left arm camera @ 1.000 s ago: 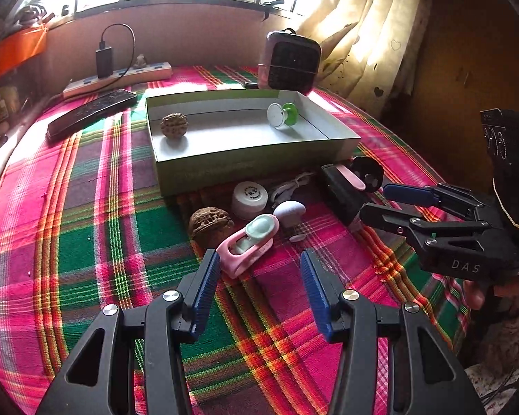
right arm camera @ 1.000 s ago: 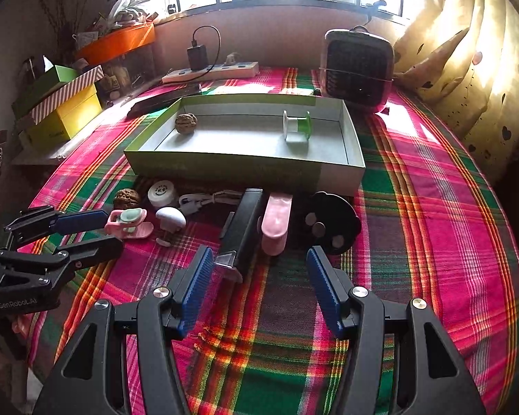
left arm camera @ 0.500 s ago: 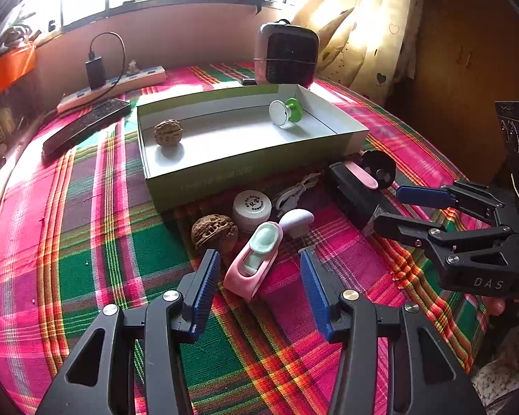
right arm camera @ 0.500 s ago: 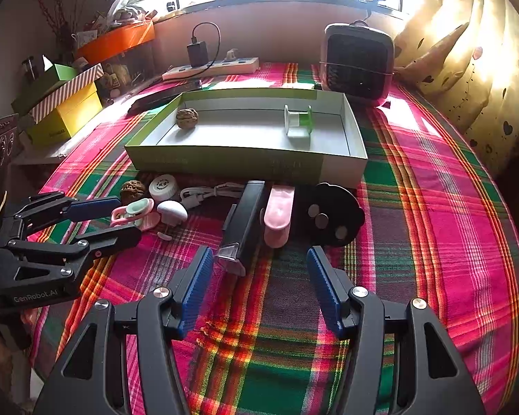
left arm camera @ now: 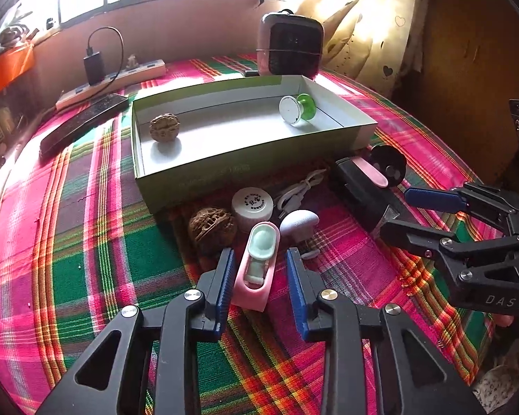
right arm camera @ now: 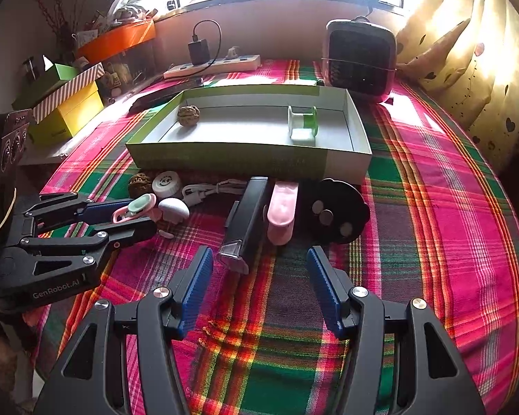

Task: Organize objects
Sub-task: 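Grasp the pink clip with the left gripper while the right gripper grasps the black flashlight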

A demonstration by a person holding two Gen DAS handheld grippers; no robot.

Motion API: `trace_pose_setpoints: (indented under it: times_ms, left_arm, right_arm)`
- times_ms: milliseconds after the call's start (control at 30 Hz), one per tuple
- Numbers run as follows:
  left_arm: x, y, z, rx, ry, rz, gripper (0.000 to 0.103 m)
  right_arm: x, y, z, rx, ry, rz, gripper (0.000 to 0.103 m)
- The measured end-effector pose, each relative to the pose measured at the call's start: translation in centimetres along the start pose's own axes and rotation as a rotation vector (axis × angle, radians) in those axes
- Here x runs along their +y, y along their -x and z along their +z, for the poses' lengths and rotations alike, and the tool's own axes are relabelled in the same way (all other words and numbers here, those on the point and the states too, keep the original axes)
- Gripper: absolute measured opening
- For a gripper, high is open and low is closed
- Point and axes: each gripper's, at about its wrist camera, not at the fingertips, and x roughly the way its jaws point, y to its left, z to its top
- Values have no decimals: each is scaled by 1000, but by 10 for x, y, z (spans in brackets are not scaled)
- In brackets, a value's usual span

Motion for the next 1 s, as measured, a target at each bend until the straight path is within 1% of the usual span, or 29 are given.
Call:
trace_pose_setpoints:
  times_ms: [100, 200, 267, 300, 333, 533, 633, 767, 1000]
  left_arm:
    - [4, 1, -1, 2, 24, 14, 16]
    - [7, 3, -3, 2, 40, 14, 16]
    - [6, 6, -6, 0, 34, 26, 16]
    - [6, 7, -8, -1, 34, 30, 16]
    - [6, 8, -9, -1, 37, 31, 16]
    - [8, 11, -13, -9, 48, 23, 16]
    - [10, 11, -13, -11, 54, 16, 16]
    - [12, 11, -13, -12, 65, 2, 16]
    - [13, 11, -13, -12, 63, 5, 16]
  right_arm:
    - [0, 0, 1, -1, -3, 2, 57]
    - [2, 3, 0, -14, 1, 14, 57]
    - [4, 3, 1, -18, 7, 17, 51]
    - [6, 3, 2, -16, 11, 17, 44]
    - [8, 2, 2, -13, 15, 15, 39]
    - [14, -7, 4, 0, 25, 35, 35]
    - [14, -10, 4, 3, 19, 28, 27]
    - [12, -8, 2, 4, 22, 23, 26]
    - [8, 2, -8, 17, 31, 35, 24]
